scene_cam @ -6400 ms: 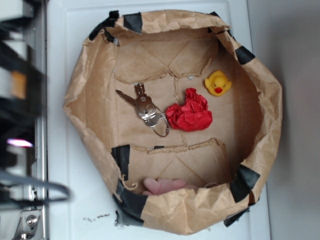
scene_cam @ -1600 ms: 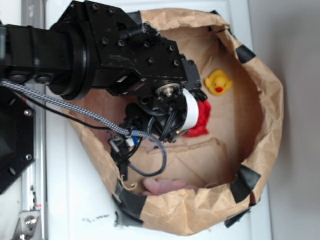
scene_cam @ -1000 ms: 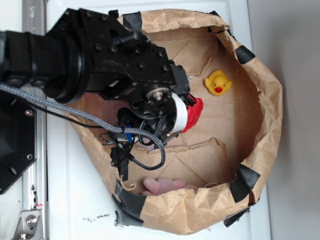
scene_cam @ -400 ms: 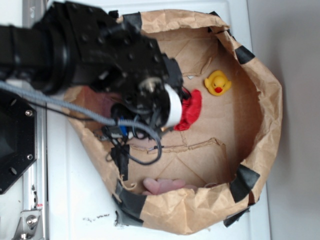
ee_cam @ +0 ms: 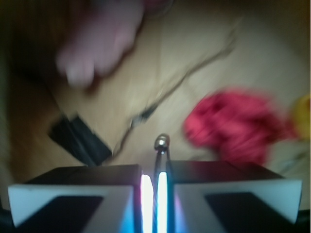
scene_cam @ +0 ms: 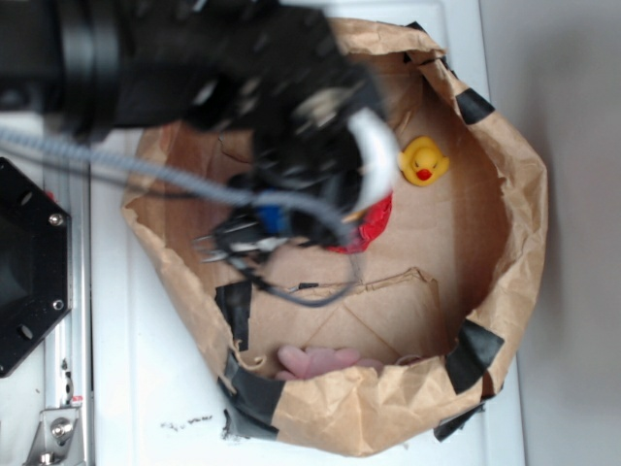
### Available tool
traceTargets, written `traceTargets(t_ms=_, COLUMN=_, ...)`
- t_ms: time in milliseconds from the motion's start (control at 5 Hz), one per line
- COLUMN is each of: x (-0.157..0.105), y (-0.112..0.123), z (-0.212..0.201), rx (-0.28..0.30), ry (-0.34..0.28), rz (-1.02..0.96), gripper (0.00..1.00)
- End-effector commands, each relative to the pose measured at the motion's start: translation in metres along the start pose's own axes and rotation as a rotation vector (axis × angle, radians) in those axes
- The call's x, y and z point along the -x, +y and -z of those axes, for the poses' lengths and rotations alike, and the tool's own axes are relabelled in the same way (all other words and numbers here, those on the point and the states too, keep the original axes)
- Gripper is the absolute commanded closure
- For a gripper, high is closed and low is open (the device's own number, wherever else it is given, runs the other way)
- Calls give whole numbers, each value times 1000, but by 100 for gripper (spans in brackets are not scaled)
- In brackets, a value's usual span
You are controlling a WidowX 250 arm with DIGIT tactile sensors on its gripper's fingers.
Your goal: Grab the silver keys.
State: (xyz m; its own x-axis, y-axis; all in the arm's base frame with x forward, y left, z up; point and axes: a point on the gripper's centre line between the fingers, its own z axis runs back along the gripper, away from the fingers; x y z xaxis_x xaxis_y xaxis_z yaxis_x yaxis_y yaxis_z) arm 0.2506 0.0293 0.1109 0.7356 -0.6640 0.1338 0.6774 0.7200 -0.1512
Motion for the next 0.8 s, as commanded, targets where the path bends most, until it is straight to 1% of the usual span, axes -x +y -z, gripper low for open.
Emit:
traceTargets(t_ms=0, x=-23, y=3, z=-118, rx=46, ry=-163, rz=-124, gripper=100)
traceTargets(t_ms=200, x=-27, y=-4, z=-133, rx=34, ry=-156, rz=-131, gripper=100)
traceTargets(t_ms=400, x=-33, y=-3, z=-106, rx=23, ry=-58, rz=-143, gripper=100)
traceTargets(t_ms=600, x=-32, y=3, z=-88, rx=-10, ry=-18, rz=-154, gripper=100)
